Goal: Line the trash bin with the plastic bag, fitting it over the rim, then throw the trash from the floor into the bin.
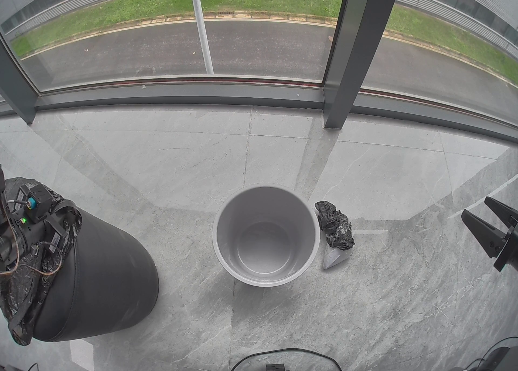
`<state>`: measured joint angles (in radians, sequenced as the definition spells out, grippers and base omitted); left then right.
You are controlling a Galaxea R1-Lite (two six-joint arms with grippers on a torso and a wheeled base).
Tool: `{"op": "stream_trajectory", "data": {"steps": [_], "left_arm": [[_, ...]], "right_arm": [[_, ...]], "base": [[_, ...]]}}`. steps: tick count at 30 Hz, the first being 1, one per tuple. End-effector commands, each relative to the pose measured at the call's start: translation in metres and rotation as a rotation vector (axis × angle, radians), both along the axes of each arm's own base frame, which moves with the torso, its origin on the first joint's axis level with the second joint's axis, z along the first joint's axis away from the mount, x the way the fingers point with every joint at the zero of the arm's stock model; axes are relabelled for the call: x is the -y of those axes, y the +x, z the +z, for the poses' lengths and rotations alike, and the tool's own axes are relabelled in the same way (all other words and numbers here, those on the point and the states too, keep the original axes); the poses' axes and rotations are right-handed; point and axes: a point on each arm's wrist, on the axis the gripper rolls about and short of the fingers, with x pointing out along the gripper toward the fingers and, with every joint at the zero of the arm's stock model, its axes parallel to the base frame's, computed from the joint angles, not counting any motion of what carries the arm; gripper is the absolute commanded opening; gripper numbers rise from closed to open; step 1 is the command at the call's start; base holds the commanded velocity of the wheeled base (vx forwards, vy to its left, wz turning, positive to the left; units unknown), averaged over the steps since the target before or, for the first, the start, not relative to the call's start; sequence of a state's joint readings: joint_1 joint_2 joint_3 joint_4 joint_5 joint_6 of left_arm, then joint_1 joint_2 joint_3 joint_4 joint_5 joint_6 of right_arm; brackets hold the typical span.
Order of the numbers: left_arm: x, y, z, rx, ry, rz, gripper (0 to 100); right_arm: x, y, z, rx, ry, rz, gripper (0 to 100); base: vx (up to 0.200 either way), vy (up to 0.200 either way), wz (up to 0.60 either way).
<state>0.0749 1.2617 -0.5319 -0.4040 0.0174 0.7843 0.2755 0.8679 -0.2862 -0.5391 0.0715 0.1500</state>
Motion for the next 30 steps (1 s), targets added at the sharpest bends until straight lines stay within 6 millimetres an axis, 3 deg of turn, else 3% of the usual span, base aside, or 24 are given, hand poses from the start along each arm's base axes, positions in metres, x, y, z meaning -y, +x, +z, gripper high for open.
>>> {"op": "stream_trajectory", "data": {"steps": [1, 6, 7, 8, 12, 13, 18, 23, 24, 27, 30], "left_arm": [[0.007, 0.002, 0.015, 0.063, -0.139, -0.033, 0], [0.037, 0.011, 0.056, 0.156, -0.676, -0.091, 0], [0.037, 0.011, 0.056, 0.156, -0.676, -0.091, 0], [0.048, 0.011, 0.066, 0.158, -0.828, -0.115, 0], [0.068, 0.006, 0.082, 0.143, -1.029, -0.176, 0], [0.083, 0.001, 0.095, 0.136, -1.137, -0.222, 0], [0.120, -0.015, 0.140, 0.067, -1.493, -0.361, 0], [0.137, -0.025, 0.154, -0.044, -1.577, -0.384, 0], [0.143, -0.026, 0.160, -0.059, -1.604, -0.374, 0], [0.147, -0.024, 0.167, -0.036, -1.617, -0.344, 0], [0.157, -0.026, 0.174, -0.037, -1.640, -0.325, 0]], "right_arm": [[0.000, 0.000, -0.001, -0.003, -0.001, 0.004, 100], [0.000, 0.000, -0.003, -0.017, -0.004, 0.007, 100], [0.000, 0.000, -0.003, -0.017, -0.004, 0.007, 100], [-0.002, 0.000, -0.007, -0.032, -0.007, 0.026, 100], [-0.011, 0.003, -0.012, -0.072, -0.008, 0.101, 100], [-0.021, 0.006, -0.014, -0.103, -0.005, 0.169, 100], [-0.049, 0.028, -0.024, -0.182, -0.055, 0.281, 100], [-0.078, 0.059, -0.026, -0.143, -0.041, 0.317, 100], [-0.090, 0.068, -0.027, -0.134, -0.034, 0.340, 100], [-0.107, 0.082, -0.029, -0.130, -0.031, 0.342, 100], [-0.136, 0.095, -0.030, -0.132, -0.037, 0.351, 100]], "base": [[0.000, 0.000, 0.00], [0.000, 0.000, 0.00], [0.000, 0.000, 0.00], [0.000, 0.000, 0.00], [0.000, 0.000, 0.00], [0.000, 0.000, 0.00], [0.000, 0.000, 0.00], [0.000, 0.000, 0.00], [0.000, 0.000, 0.00], [0.000, 0.000, 0.00], [0.000, 0.000, 0.00]]}}
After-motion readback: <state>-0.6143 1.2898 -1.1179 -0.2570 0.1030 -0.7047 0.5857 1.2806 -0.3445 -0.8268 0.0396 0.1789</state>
